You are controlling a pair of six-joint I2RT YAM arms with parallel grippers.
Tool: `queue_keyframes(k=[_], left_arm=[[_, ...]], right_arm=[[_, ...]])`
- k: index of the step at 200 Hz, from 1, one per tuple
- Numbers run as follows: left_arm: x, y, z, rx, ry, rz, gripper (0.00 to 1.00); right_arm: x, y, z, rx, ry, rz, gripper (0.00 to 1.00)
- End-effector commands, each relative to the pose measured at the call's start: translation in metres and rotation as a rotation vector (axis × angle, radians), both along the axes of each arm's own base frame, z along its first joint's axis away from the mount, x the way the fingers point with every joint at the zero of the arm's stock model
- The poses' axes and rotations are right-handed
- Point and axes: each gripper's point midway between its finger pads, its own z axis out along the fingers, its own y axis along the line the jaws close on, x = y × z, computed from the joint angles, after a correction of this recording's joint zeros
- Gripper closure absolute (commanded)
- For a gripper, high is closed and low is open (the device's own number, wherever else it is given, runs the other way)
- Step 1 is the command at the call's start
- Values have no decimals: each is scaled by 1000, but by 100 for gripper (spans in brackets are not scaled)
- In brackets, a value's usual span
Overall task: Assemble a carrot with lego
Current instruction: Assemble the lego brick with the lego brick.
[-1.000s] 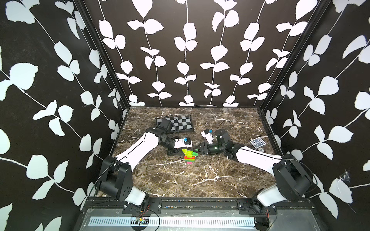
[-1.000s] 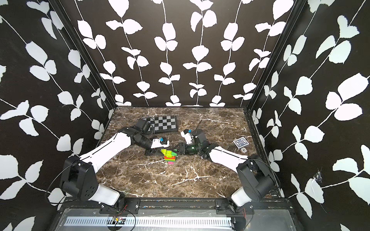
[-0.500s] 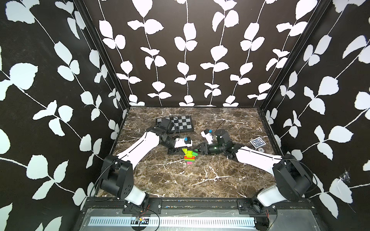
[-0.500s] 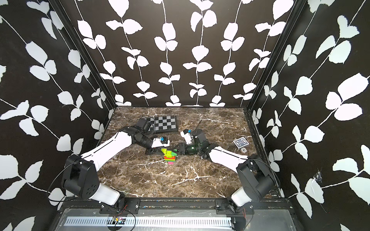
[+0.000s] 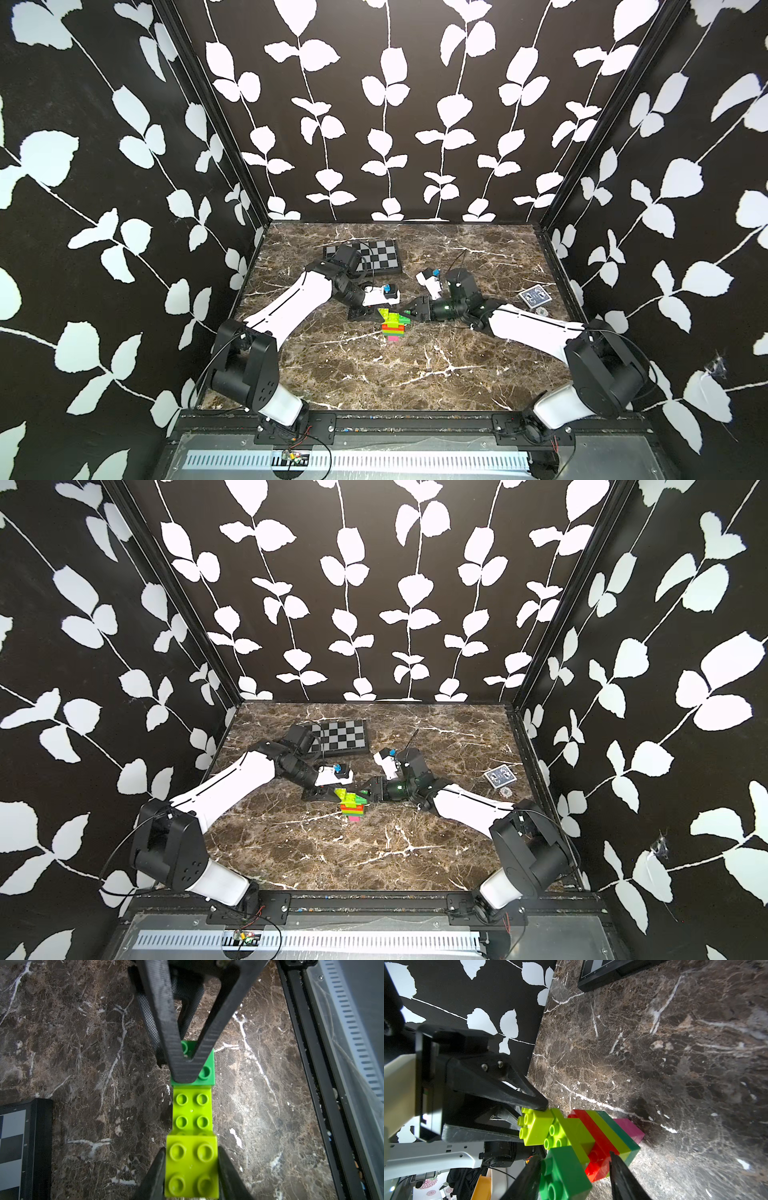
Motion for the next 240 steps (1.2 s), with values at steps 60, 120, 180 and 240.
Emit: queue_keyframes(k=[60, 120, 180, 240], left_arm=[[-10, 23, -20, 136, 32, -4, 100], [-9, 28, -28, 180, 42, 3, 100], [-11, 22, -26, 189, 47, -3, 100], [-12, 10, 0, 83, 9, 10, 72]], right_arm=[[4, 3, -2, -25, -16, 12, 50], [4, 4, -4, -35, -18, 15, 50], [4, 1, -5, -52, -25, 17, 48], [6, -4, 11, -62, -69, 17, 37]])
